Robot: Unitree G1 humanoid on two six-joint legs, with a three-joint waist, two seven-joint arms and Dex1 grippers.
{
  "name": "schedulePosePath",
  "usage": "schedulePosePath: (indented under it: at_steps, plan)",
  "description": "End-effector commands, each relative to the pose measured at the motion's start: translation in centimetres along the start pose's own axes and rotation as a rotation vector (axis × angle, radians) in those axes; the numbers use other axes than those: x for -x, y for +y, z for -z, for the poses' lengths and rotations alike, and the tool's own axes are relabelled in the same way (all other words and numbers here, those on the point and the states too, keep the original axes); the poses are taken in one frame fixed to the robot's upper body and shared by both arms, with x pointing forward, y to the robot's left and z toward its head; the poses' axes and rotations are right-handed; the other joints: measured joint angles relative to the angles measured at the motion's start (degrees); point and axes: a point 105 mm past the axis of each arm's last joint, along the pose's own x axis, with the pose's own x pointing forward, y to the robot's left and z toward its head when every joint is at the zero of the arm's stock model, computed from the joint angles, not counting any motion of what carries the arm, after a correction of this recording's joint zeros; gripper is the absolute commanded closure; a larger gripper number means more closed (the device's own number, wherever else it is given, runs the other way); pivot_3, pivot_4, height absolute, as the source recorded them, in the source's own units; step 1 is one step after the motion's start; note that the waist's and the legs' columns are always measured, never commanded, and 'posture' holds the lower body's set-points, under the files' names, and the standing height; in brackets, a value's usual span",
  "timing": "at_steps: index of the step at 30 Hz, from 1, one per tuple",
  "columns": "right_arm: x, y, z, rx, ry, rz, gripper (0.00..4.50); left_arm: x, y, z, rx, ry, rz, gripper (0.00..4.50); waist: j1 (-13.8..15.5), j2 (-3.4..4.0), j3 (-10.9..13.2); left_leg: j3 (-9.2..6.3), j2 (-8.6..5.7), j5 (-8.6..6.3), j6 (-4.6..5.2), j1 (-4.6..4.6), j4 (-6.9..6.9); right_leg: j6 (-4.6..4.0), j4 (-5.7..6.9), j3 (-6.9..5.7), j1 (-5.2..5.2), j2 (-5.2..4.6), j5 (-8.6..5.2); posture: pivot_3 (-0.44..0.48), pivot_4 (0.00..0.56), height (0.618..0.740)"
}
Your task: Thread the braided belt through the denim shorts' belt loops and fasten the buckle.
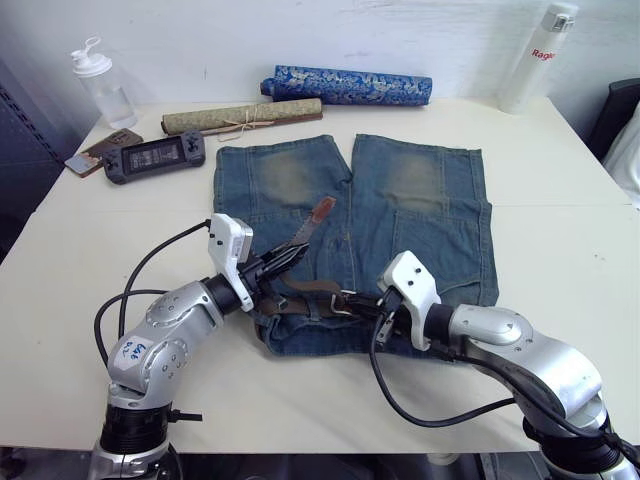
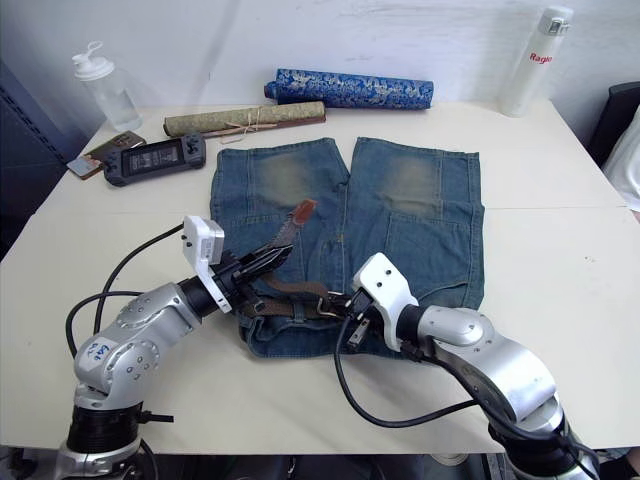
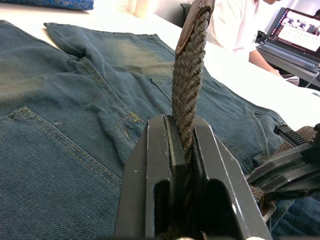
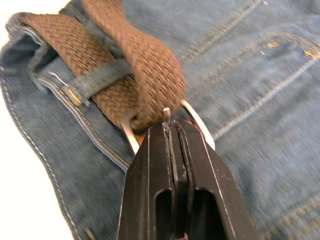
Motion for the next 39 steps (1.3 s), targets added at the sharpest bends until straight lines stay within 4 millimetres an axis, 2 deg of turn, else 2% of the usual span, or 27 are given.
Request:
schedulePosePath:
  at_steps: [1, 7, 11, 17, 28, 39]
  plan:
    - [-0.6, 0.6, 0.0, 0.045, 0.025, -0.027, 4.45, 0.3, 0.1, -1.0, -0.043, -0.03, -0.012, 4.5, 0.0, 0.0, 0.0, 0.0, 0.0, 0.0, 0.0, 0.0, 0.0, 0.0, 0.0, 0.0, 0.0, 0.0, 0.0, 0.0, 0.15, 0.637]
    - [-0.6, 0.4, -0.1, 0.062, 0.027, -0.014, 4.45, 1.2, 0.9, -0.9, -0.062, -0.015, -0.035, 4.5, -0.1, 0.0, 0.0, 0.0, 0.01, 0.0, 0.0, 0.01, -0.03, 0.0, -0.02, 0.0, 0.0, 0.01, 0.0, 0.0, 0.15, 0.637]
    - [0.6, -0.1, -1.4, 0.061, -0.031, 0.009, 4.45, 2.5, 2.0, 0.0, -0.134, 0.062, -0.056, 4.5, -0.1, 0.02, 0.0, 0.01, 0.03, 0.0, 0.0, 0.02, -0.14, -0.01, -0.02, 0.0, -0.04, 0.01, 0.0, 0.0, 0.15, 0.637]
    - [1.6, 0.2, -3.3, 0.05, -0.145, -0.011, 4.45, 2.8, 2.3, 0.8, -0.154, 0.093, -0.055, 4.5, 0.0, 0.0, 0.1, -0.03, 0.01, 0.01, 0.01, 0.0, -0.3, -0.04, -0.19, 0.0, -0.03, 0.01, 0.0, 0.0, 0.15, 0.637]
    - [0.4, 0.2, -1.2, 0.095, -0.035, 0.011, 4.45, 2.6, 1.9, 0.8, -0.151, 0.078, -0.048, 4.5, -0.1, -0.02, 0.1, -0.02, 0.05, 0.11, -0.03, 0.25, -0.9, 0.2, -0.48, 0.13, -0.02, -0.01, 0.16, 0.0, 0.15, 0.637]
    - [-1.1, 1.5, -0.8, 0.14, 0.004, -0.034, 4.45, 2.6, 1.6, 0.9, -0.156, 0.088, -0.032, 4.5, -0.1, -0.03, 0.1, -0.02, 0.05, 0.14, -0.04, 0.32, -0.9, 0.18, -0.49, 0.16, 0.02, -0.01, 0.16, 0.0, 0.15, 0.637]
